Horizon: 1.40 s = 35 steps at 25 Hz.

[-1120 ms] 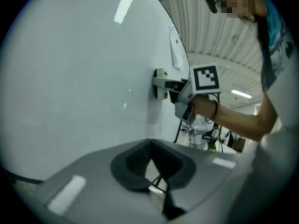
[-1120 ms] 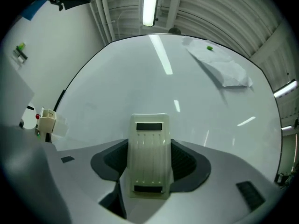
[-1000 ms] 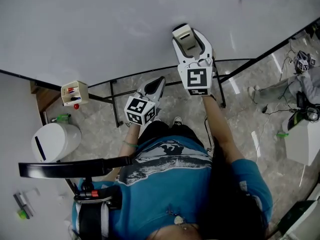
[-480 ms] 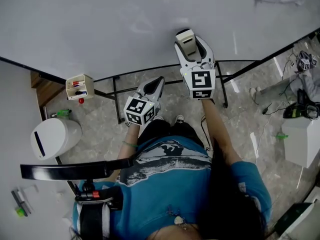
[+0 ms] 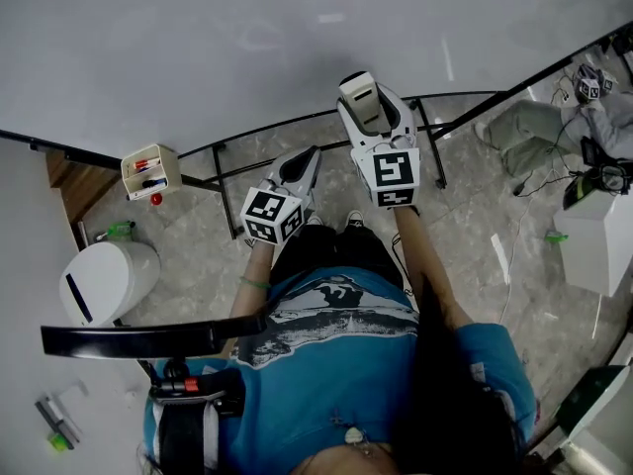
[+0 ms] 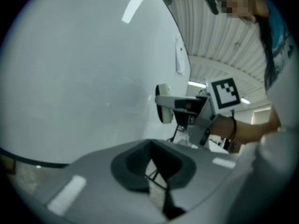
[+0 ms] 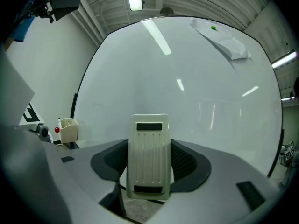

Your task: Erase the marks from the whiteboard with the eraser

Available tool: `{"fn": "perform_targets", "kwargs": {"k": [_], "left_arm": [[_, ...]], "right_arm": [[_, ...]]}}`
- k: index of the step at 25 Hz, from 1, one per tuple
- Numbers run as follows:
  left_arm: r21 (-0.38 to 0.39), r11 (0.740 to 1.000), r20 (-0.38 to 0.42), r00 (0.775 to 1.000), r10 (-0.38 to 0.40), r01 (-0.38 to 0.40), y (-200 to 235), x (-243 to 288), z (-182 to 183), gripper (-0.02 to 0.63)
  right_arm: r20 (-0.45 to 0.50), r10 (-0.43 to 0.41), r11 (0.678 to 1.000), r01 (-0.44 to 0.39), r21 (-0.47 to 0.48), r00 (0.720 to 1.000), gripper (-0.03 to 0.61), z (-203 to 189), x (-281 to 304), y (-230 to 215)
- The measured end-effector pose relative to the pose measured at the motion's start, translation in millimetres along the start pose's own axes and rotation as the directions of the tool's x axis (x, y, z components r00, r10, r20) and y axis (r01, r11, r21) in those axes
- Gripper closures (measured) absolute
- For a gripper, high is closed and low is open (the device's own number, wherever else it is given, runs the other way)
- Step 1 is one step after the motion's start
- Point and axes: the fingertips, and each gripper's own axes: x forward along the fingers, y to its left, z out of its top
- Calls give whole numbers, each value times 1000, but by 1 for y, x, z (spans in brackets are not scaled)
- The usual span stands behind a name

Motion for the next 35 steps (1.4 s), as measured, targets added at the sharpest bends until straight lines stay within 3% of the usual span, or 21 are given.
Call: {"fn": "perform_targets", "kwargs": {"k": [6, 12, 17, 23, 35], "left_arm": [[-3, 1000, -1, 1000, -16, 16, -31, -13, -6, 611], [-43, 999, 11, 1000, 19, -19, 16, -28, -14, 611], [-68, 997, 35, 998, 46, -43, 9, -41, -18, 611], [-57, 997, 57, 997, 60, -57, -40, -51, -20, 611], [-65, 993, 53, 994, 101, -97, -183, -98, -87, 611]], "right_arm": [[-46, -2, 1000, 3, 29, 999, 316, -16, -43, 7], [-89, 43, 998, -39, 45, 995, 316, -33, -8, 46], [-88, 83, 995, -79, 54, 993, 316, -37, -26, 65], [-96, 103, 992, -95, 87, 990, 316, -48, -80, 62], [-144, 145, 981, -123, 147, 979, 316, -111, -256, 74]]}}
